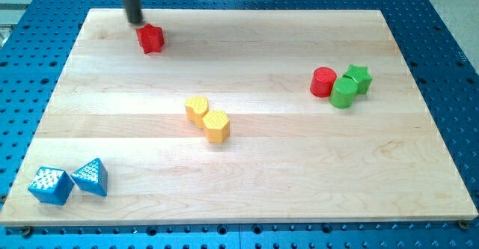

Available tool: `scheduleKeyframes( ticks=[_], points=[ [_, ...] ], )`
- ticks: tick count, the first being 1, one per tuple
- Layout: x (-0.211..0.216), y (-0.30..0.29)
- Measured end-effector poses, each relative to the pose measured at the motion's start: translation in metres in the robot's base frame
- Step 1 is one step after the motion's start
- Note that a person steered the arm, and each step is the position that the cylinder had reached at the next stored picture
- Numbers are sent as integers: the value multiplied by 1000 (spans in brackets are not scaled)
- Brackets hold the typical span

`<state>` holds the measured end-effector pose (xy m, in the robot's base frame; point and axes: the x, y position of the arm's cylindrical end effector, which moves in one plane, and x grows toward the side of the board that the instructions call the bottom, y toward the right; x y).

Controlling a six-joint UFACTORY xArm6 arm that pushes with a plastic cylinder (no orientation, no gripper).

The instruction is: Move the red star to the top of the red circle

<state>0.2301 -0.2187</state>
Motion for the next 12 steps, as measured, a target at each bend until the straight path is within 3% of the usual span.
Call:
scheduleKeyframes(
  ticks=[1, 2, 3, 4, 5, 6, 7, 9, 10, 11, 12],
  points=[
    [44, 16],
    [60, 97],
    [60, 176],
    [57, 194],
    [15, 153],
    [44, 99],
    [80, 107],
    [86, 255],
    [79, 260],
    [60, 208],
    [88, 191]
  ],
)
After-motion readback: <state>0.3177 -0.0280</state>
